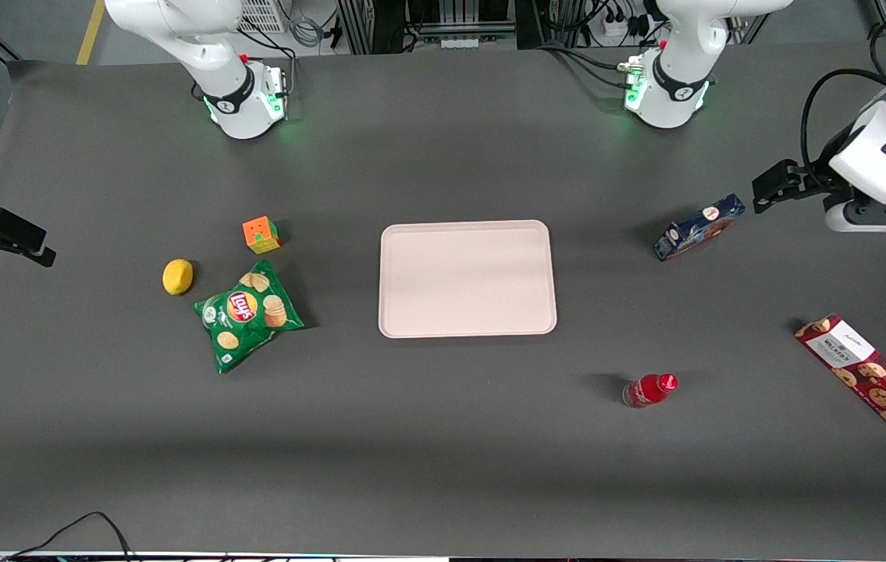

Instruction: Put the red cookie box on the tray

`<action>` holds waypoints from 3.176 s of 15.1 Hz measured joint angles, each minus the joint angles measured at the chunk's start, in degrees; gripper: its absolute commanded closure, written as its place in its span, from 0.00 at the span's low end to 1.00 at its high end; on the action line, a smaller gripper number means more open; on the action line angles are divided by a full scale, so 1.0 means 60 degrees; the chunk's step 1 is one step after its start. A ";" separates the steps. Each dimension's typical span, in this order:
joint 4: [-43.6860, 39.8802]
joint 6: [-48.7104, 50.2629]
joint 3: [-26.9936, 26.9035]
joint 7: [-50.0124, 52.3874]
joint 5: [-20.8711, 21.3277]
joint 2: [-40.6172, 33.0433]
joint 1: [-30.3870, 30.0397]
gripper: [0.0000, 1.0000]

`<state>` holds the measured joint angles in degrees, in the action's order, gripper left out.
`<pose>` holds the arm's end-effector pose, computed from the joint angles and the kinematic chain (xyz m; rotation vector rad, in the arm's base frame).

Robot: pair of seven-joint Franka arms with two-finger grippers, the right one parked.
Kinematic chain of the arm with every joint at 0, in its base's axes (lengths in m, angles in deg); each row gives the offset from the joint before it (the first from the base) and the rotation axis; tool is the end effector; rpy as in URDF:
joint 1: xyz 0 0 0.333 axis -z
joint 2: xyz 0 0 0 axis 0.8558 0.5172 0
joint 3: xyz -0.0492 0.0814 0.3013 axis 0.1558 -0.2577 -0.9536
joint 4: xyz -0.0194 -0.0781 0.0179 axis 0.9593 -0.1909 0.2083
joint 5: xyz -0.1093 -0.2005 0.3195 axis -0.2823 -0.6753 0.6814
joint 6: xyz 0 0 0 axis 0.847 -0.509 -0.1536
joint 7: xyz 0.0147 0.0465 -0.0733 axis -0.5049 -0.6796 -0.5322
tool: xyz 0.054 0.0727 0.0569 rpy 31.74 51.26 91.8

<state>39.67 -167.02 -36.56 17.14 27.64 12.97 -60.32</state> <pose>0.5252 -0.0570 0.5996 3.1377 -0.0257 -0.0829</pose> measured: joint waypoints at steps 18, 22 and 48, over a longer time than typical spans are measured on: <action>0.0064 -0.0742 -0.0907 -0.0001 0.0015 0.0330 -0.0038 0.00; 0.0377 -0.1510 -0.1645 0.0000 0.0016 0.0493 -0.0040 0.00; -0.0329 -0.7419 -0.4732 -0.2228 -0.3059 0.6709 -0.0808 0.00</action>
<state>37.69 -211.53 -64.95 3.77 9.28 53.22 -65.17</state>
